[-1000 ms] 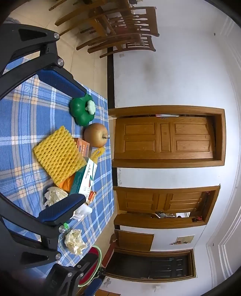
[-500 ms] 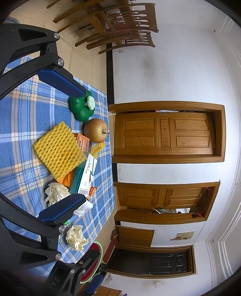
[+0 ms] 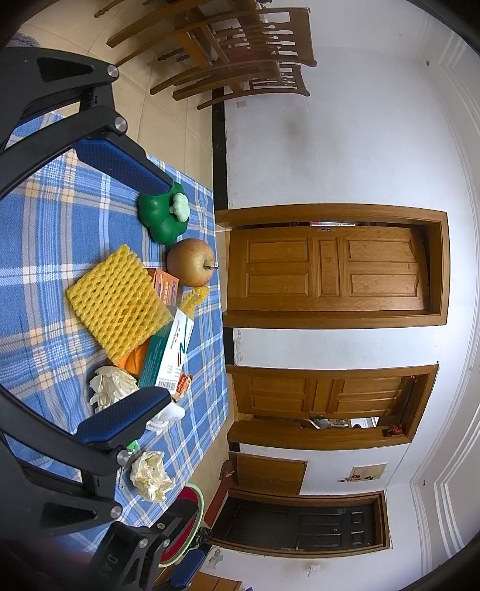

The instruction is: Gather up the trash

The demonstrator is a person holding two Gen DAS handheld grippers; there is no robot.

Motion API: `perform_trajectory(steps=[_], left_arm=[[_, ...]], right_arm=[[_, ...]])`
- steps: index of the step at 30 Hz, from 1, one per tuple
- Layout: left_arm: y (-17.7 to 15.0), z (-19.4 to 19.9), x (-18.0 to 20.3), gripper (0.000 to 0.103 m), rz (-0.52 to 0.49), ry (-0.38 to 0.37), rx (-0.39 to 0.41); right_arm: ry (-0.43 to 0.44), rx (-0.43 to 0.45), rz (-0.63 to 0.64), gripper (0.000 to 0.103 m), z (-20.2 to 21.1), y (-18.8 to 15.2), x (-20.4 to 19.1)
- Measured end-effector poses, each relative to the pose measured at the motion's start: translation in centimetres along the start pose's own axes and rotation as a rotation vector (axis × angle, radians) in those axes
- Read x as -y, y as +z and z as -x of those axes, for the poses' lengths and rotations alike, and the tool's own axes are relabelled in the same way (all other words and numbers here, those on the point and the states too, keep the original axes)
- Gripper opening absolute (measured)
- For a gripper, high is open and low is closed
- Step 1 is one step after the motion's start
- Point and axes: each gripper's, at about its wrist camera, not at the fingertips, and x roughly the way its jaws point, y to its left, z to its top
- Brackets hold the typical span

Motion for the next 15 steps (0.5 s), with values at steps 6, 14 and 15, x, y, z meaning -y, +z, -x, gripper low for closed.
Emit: perform_trajectory(steps=[6, 14, 15], left_arm=[[0.01, 0.03, -0.04, 0.101, 0.000, 0.000, -0.001], [0.01, 0.00, -0.08, 0.101, 0.001, -0.001, -0.001], [0.01, 0.01, -0.08, 0.101, 0.001, -0.001, -0.001]], right_arm=[[0.001, 0.003, -0.001, 0.103, 0.11, 0.02, 0.00], [0.002, 0.006, -0.003, 0.103, 0.25, 0.00, 0.08], [0.002, 0.006, -0.003, 0.103, 0.24, 0.01, 0.06]])
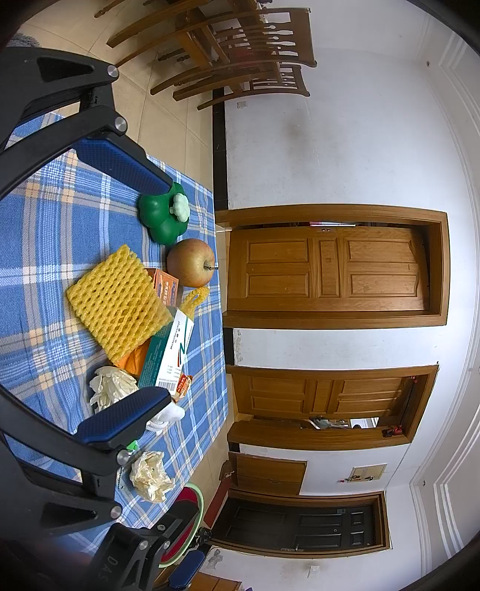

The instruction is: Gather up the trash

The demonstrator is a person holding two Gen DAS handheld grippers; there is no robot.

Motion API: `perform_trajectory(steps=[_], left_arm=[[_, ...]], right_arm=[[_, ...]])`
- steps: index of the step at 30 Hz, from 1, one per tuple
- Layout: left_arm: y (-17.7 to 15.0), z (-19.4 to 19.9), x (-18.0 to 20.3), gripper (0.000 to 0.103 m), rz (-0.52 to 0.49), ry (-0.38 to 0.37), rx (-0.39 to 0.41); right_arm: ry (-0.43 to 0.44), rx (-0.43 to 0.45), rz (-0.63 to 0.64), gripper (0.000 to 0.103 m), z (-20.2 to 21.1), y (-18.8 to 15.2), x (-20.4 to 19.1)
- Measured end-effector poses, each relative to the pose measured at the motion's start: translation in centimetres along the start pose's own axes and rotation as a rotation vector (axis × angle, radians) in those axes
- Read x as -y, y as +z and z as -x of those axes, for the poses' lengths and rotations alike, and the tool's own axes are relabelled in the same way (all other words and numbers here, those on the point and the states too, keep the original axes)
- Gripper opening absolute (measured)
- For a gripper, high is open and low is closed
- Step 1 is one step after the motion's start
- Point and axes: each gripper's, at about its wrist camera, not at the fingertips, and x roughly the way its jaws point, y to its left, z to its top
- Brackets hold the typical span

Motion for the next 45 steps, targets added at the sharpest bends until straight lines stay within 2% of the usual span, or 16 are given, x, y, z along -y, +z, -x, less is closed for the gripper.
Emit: perform_trajectory(steps=[45], left_arm=[[0.00, -0.04, -0.09, 0.101, 0.002, -0.001, -0.001]], right_arm=[[-0.006, 0.007, -0.004, 0.103, 0.22, -0.05, 0.09]])
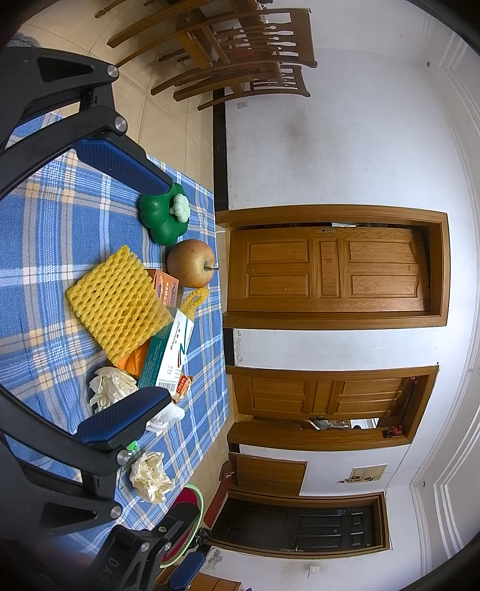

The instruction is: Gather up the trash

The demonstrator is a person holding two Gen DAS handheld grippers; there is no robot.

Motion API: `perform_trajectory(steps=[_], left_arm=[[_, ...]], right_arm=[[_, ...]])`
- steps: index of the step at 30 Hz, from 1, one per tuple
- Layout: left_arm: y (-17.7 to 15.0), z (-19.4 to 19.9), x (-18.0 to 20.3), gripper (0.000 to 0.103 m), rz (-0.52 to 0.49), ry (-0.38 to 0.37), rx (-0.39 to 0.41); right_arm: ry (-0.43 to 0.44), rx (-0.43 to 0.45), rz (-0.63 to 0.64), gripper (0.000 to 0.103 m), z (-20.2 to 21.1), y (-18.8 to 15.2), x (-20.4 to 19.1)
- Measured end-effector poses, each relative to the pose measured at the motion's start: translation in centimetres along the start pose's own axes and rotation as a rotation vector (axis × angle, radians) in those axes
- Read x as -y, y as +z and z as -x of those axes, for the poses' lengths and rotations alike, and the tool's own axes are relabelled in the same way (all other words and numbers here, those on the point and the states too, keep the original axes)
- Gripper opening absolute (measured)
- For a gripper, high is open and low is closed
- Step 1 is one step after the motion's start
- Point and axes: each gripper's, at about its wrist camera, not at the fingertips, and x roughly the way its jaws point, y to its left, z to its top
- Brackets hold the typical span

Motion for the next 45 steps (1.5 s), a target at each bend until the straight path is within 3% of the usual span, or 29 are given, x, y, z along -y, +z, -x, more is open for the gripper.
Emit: perform_trajectory(steps=[8, 12, 18, 22, 25, 30, 32, 33, 36, 37, 41, 45], left_arm=[[0.0, -0.2, 0.0, 0.101, 0.004, 0.000, -0.012], [0.0, -1.7, -0.4, 0.101, 0.023, 0.014, -0.092], [-0.3, -4.0, -1.6, 0.101, 0.095, -0.005, -0.211], [-0.8, -5.6, -2.5, 0.101, 0.144, -0.019, -0.298], [-1.1, -6.8, -2.6, 0.101, 0.156, -0.046, -0.356], [-1.3, -7.5, -2.8, 0.099, 0.168, -0.068, -0.368], [-1.5, -7.7, -3.4, 0.099, 0.206, -0.106, -0.376], [-1.5, -7.7, -3.6, 0.099, 0.219, -0.114, -0.375], [-1.5, -7.5, -4.0, 0.099, 0.244, -0.119, -0.365], [-1.6, -7.5, -4.0, 0.099, 0.248, -0.127, -0.363], [-1.4, -7.3, -4.0, 0.099, 0.238, -0.123, -0.358], [-1.0, -6.7, -3.2, 0.099, 0.190, -0.120, -0.330]], right_arm=[[0.001, -0.004, 0.000, 0.103, 0.0, -0.1, 0.0], [0.003, -0.024, 0.006, 0.103, -0.4, -0.1, -0.1], [0.090, -0.097, 0.054, 0.103, -2.0, -0.1, -1.1], [0.170, -0.185, 0.068, 0.103, -3.9, -0.1, -1.9], [0.245, -0.302, 0.055, 0.103, -6.1, -0.4, -2.7], [0.355, -0.443, -0.005, 0.101, -9.0, -1.3, -3.7], [0.400, -0.466, -0.022, 0.077, -9.4, -1.5, -3.9], [0.402, -0.483, -0.013, 0.048, -9.6, -1.7, -4.2], [0.439, -0.522, -0.015, 0.036, -10.0, -2.1, -4.7], [0.449, -0.522, -0.025, 0.021, -10.1, -2.1, -4.6], [0.492, -0.498, -0.110, 0.017, -10.0, -2.0, -3.3], [0.452, -0.425, -0.095, 0.016, -7.8, -1.4, -2.6]])
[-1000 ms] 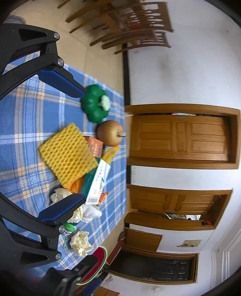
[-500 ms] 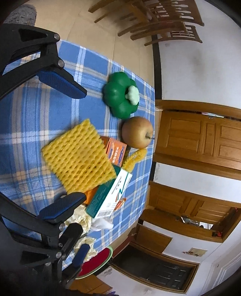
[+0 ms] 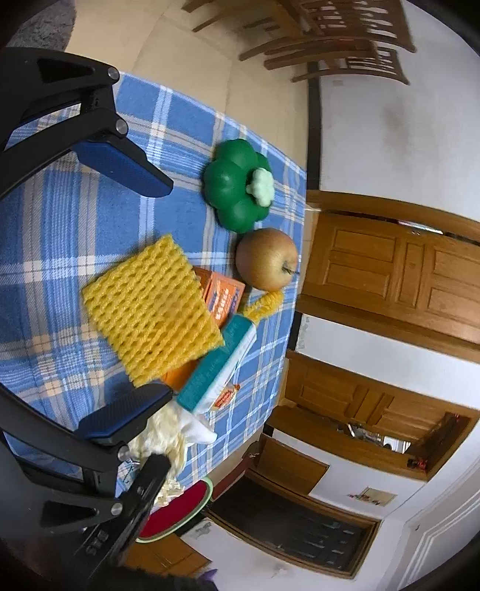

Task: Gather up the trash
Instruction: 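Grasp crumpled tissues with the right tool while the left tool grasps another tissue, then carry both tissues over the red bucket and open both tools to drop them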

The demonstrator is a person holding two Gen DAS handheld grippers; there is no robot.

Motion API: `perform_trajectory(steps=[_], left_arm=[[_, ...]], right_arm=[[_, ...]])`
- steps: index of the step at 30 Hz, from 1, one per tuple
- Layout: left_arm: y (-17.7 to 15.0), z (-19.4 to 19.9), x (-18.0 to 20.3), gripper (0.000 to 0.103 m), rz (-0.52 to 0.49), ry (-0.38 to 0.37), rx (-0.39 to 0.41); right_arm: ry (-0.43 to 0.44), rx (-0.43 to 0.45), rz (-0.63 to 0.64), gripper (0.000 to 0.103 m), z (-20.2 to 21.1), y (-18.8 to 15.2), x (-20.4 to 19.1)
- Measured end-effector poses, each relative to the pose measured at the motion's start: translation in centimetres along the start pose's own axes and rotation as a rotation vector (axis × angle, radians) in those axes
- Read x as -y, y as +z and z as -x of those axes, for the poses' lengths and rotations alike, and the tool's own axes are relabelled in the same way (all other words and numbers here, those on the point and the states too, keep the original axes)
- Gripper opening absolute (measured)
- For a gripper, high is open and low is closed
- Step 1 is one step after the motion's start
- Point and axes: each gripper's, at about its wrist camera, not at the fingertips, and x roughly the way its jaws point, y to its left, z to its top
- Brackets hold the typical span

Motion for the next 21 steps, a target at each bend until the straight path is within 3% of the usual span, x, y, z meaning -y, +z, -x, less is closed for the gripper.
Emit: perform_trajectory(steps=[6, 12, 17, 19, 21], left_arm=[[0.1, 0.6, 4.1, 0.099, -0.148, -0.093, 0.026], [0.9, 0.2, 8.0, 0.099, -0.165, -0.189, 0.010], [1.1, -2.0, 11.8, 0.098, -0.186, -0.292, -0.027], [1.4, -3.4, 13.7, 0.088, -0.190, -0.331, -0.054], [1.4, -4.6, 15.8, 0.087, -0.229, -0.348, -0.078]], right_arm=[[-0.126, 0.035, 0.012, 0.016, 3.9, -0.9, 1.4], [-0.253, 0.068, -0.066, 0.016, 6.6, -0.9, 5.1], [-0.405, 0.113, -0.055, 0.016, 8.7, -1.3, 7.2], [-0.436, 0.126, -0.063, 0.016, 9.6, -1.5, 8.1], [-0.450, 0.135, -0.084, 0.016, 10.4, -1.7, 9.1]])
